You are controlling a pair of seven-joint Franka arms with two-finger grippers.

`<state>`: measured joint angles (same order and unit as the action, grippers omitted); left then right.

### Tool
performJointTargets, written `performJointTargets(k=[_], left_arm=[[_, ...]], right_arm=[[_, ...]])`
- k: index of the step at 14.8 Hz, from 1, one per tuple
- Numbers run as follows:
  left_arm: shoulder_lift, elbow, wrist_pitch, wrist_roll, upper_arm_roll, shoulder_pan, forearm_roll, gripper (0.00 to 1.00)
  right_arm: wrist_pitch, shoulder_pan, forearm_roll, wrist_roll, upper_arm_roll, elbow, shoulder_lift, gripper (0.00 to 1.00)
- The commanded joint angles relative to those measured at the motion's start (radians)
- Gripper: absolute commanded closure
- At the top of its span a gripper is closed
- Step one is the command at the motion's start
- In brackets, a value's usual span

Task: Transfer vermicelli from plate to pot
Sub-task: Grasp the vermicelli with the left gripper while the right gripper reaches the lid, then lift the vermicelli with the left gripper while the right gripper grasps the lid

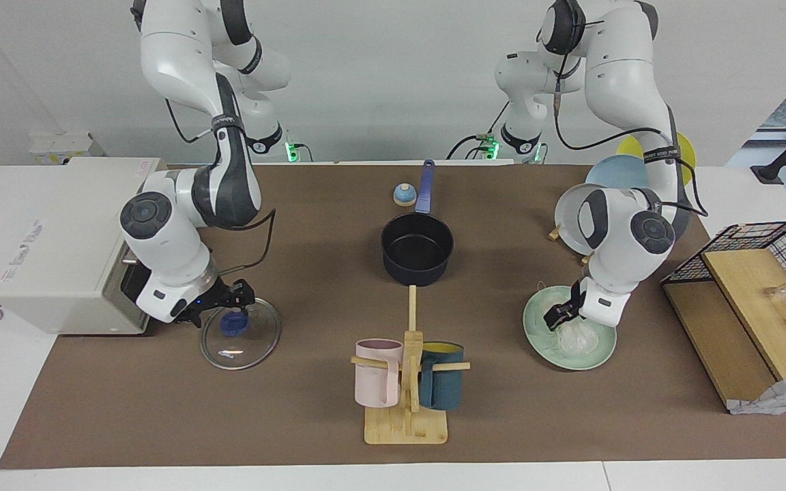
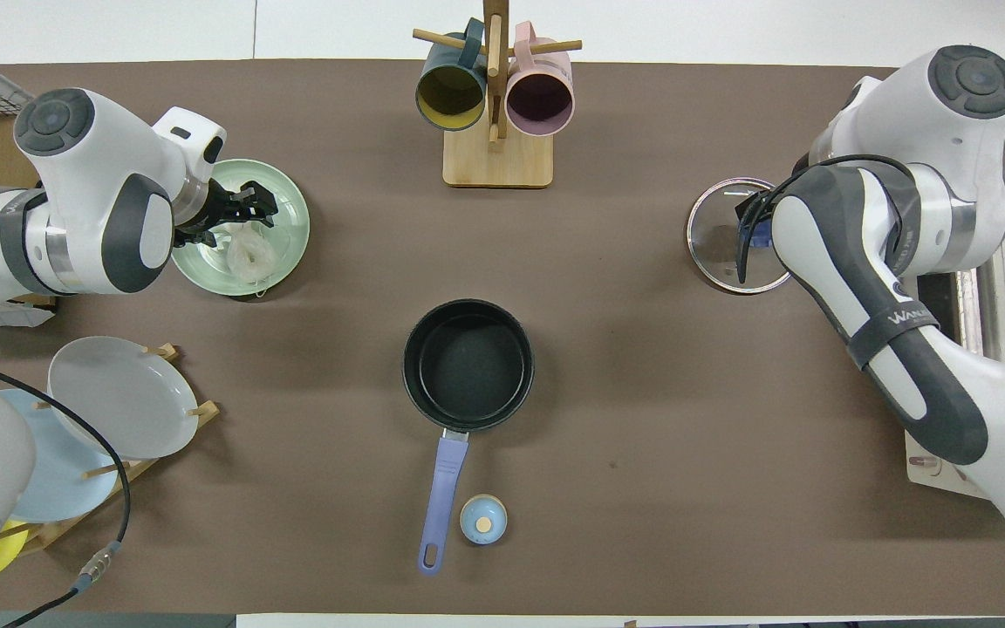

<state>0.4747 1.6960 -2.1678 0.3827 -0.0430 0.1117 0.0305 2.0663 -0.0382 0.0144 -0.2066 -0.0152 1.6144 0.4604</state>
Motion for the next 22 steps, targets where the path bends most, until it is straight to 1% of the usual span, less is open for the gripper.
performJointTargets(k=[1,3,4,8,9,10,11,13,14,15,16,17,18,19,20,21,22], left_arm=[[-0.01,0.025,-0.027,0.024,0.011,0.014,-0.027,0.39],[-0.01,0.021,-0.024,0.022,0.011,0.014,-0.027,0.83],[-0.01,0.016,-0.023,0.021,0.011,0.014,-0.029,1.0],[-0.014,-0.016,-0.01,0.021,0.008,0.016,-0.041,1.0],[-0.022,-0.025,-0.004,0.024,0.006,0.014,-0.037,1.0],[-0.049,-0.038,0.017,0.024,0.005,0.014,-0.029,1.0],[-0.082,-0.059,0.052,0.025,0.003,0.016,-0.026,1.0],[-0.145,-0.128,0.17,0.03,0.003,0.023,0.055,1.0],[-0.172,-0.165,0.251,0.059,0.005,0.032,0.084,1.0],[-0.206,-0.194,0.322,0.108,0.0,0.048,0.089,1.0],[-0.255,-0.196,0.371,0.164,-0.012,0.072,0.092,1.0],[-0.304,-0.187,0.411,0.232,-0.047,0.081,0.097,1.0],[-0.332,-0.173,0.434,0.287,-0.09,0.082,0.107,1.0],[-0.346,-0.165,0.442,0.344,-0.13,0.083,0.114,1.0],[-0.358,-0.135,0.428,0.405,-0.177,0.086,0.114,1.0],[-0.395,-0.075,0.406,0.445,-0.223,0.091,0.114,1.0],[-0.427,-0.002,0.352,0.458,-0.248,0.092,0.112,1.0]], right_arm=[[0.04,-0.005,-0.03,0.019,-0.005,0.01,0.018,0.0],[0.075,-0.008,-0.03,0.021,-0.005,0.025,0.034,0.0],[0.084,-0.014,-0.03,0.021,-0.005,0.041,0.031,0.0],[0.138,-0.015,-0.03,0.021,-0.005,0.099,0.02,0.01],[0.138,-0.015,-0.03,0.021,-0.005,0.101,0.017,0.02],[0.136,-0.015,-0.03,0.021,-0.005,0.101,0.017,0.04],[0.133,-0.015,-0.03,0.021,-0.005,0.099,0.017,0.05],[0.124,-0.014,-0.03,0.018,-0.005,0.098,0.015,0.07],[0.123,-0.014,-0.03,0.018,-0.005,0.096,0.015,0.08],[0.118,-0.014,-0.03,0.018,-0.005,0.094,0.015,0.08],[0.112,-0.015,-0.028,0.018,-0.005,0.091,0.015,0.08],[0.11,-0.015,-0.028,0.018,-0.005,0.091,0.015,0.08],[0.11,-0.014,-0.028,0.015,-0.005,0.091,0.015,0.08],[0.109,-0.014,-0.028,0.013,-0.005,0.091,0.015,0.08],[0.1,-0.014,-0.028,0.013,-0.005,0.091,0.015,0.08],[0.1,-0.014,-0.028,0.013,-0.005,0.09,0.015,0.09],[0.1,-0.014,-0.028,0.012,-0.005,0.09,0.015,0.14]])
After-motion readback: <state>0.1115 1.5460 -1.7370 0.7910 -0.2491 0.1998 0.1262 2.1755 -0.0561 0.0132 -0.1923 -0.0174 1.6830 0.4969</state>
